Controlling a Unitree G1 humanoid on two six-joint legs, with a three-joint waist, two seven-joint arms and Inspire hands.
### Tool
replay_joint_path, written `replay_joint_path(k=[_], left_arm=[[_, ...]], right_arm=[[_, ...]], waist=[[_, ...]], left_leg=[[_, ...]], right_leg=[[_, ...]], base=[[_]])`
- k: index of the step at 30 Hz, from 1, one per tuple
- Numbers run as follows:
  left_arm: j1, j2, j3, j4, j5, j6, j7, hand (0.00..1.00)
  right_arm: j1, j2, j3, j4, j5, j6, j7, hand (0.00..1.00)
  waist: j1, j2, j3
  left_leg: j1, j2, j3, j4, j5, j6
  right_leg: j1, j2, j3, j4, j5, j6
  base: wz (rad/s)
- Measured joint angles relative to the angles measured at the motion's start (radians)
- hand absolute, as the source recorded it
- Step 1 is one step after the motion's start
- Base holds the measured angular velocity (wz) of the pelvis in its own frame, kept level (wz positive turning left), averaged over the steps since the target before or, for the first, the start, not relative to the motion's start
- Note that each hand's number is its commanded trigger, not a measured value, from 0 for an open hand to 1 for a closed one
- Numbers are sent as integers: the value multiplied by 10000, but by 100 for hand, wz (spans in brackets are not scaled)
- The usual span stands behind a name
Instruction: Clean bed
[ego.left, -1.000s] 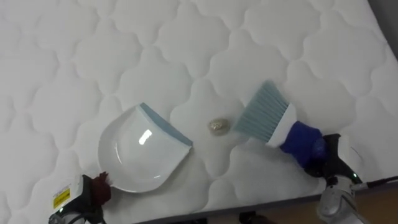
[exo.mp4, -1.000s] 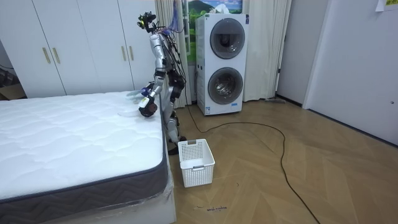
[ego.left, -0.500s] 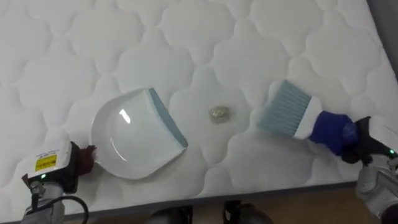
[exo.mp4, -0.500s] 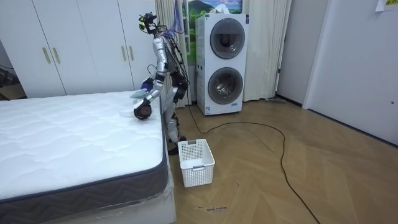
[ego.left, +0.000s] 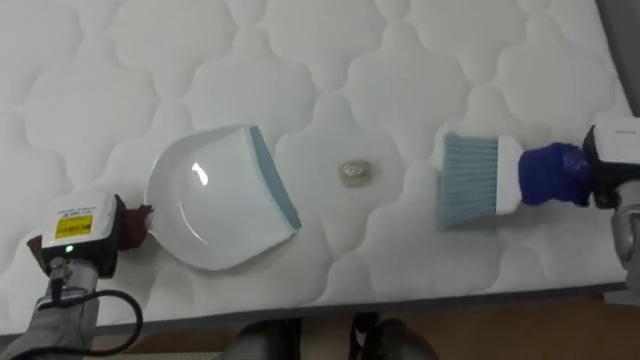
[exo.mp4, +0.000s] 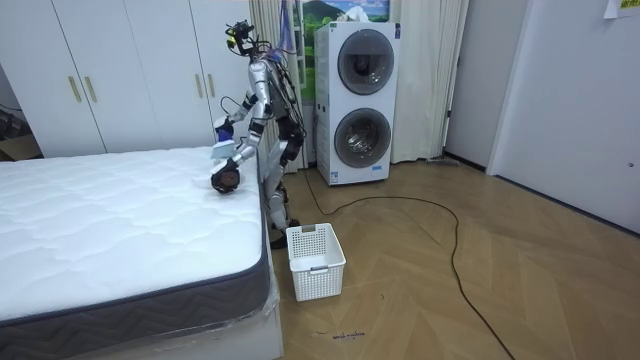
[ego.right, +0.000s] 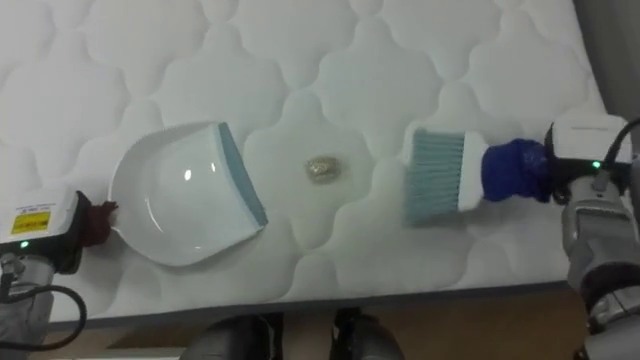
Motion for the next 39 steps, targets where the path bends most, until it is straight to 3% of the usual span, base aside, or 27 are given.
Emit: replay_joint_path(k=[4, 8, 12, 16, 22, 33, 39], left_arm=[[-161, 76, 16, -49, 591, 34, -34, 100], [-318, 128, 25, -100, 982, 168, -45, 100], [-353, 195, 94, -53, 996, 341, -55, 100], [-456, 410, 95, -75, 1056, 395, -50, 100], [-529, 532, 65, -176, 1060, 426, -59, 100], [-541, 522, 66, -239, 1070, 430, -150, 100], [-616, 440, 53, -255, 1065, 521, -270, 100]], right_arm=[[-415, -104, 212, -1, -1137, 270, 157, 100], [-756, -236, 414, -46, -1991, 283, 388, 100], [-1009, -237, 450, -269, -2393, 290, 599, 100], [-1085, -255, 749, -480, -2714, 308, 777, 100], [-1313, -521, 757, -653, -2879, 410, 1034, 100], [-1282, -516, 926, -738, -2841, 656, 1613, 100], [-1171, -505, 950, -482, -2801, 762, 1652, 100]], waist=[[165, -134, 1], [298, -329, -10], [273, -566, -16], [295, -1003, -13], [354, -1179, -11], [359, -1185, -5], [360, -1036, 44]], left_leg=[[10, 6, 16, -20, 1, 0], [57, 92, 91, -51, -1, -10], [92, 143, -73, -106, 35, -71], [209, 187, -210, -170, 69, -137], [210, 318, -390, -163, 73, -146], [283, 335, -620, -158, 73, -157], [292, 358, -806, -171, 82, -193]], right_leg=[[-10, 1, 10, -2, 6, -5], [28, 8, -30, -81, 45, -59], [222, 25, -344, -248, 105, -125], [470, 40, -619, -432, 139, -182], [826, 43, -1267, -930, 341, -247], [1152, 124, -1583, -1209, 407, -238], [1328, 269, -1737, -1467, 529, -237]], base=[[0], [-7], [5], [8], [4], [4], [5]])
